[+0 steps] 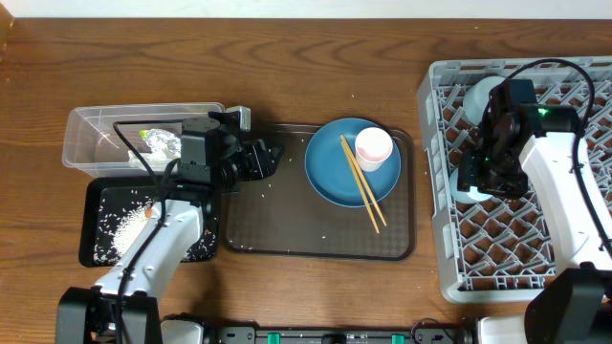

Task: Sort waste into correct bins and load items into the dishwasher rack
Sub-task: 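Carry the light-blue cup right and place it upside down in the rack, then move the left gripper to the pink cup on the blue plate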

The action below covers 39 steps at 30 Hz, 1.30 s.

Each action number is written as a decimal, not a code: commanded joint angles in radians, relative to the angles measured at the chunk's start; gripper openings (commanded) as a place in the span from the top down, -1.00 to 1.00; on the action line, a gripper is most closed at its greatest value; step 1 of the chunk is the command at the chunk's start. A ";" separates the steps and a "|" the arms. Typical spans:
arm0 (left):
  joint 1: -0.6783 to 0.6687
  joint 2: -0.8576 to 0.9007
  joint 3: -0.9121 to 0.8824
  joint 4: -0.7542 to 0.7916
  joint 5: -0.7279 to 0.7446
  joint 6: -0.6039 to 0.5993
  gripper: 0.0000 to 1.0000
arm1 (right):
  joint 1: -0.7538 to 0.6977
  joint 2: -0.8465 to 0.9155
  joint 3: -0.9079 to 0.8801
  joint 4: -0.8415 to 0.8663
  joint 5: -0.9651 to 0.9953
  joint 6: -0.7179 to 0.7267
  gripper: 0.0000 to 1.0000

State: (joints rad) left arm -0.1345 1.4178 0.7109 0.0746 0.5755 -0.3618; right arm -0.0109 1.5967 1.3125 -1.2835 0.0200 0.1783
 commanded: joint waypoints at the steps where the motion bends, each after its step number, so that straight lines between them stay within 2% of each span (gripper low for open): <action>1: 0.000 0.004 0.006 -0.006 -0.008 0.009 -0.07 | -0.008 0.003 -0.006 -0.009 0.014 -0.008 -0.25; 9: 0.000 0.003 0.006 -0.007 -0.008 0.009 -0.07 | -0.008 0.003 -0.006 -0.014 0.014 -0.008 -0.43; 12: 0.000 0.003 0.006 -0.007 -0.006 0.008 -0.07 | -0.008 0.003 -0.006 -0.014 0.014 -0.008 -0.55; 17: 0.000 -0.001 0.006 0.016 0.098 0.002 -0.07 | -0.009 0.003 -0.006 -0.008 0.014 -0.009 -0.74; 21: 0.000 -0.020 0.006 0.016 0.133 0.002 -0.07 | -0.008 0.003 -0.006 0.006 0.014 -0.011 -0.79; 24: 0.000 -0.034 0.006 0.016 0.140 0.002 -0.08 | -0.008 0.003 -0.006 0.016 0.014 -0.011 -0.99; 26: 0.000 -0.039 0.006 0.016 0.151 0.002 -0.16 | -0.008 0.003 -0.006 0.016 0.014 -0.011 -0.98; 39: -0.032 -0.043 0.006 0.051 0.148 -0.018 -0.17 | -0.008 0.003 -0.006 0.016 0.014 -0.011 -0.99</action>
State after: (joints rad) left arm -0.1406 1.3914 0.7109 0.1017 0.7082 -0.3698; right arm -0.0109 1.5967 1.3125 -1.2694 0.0235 0.1711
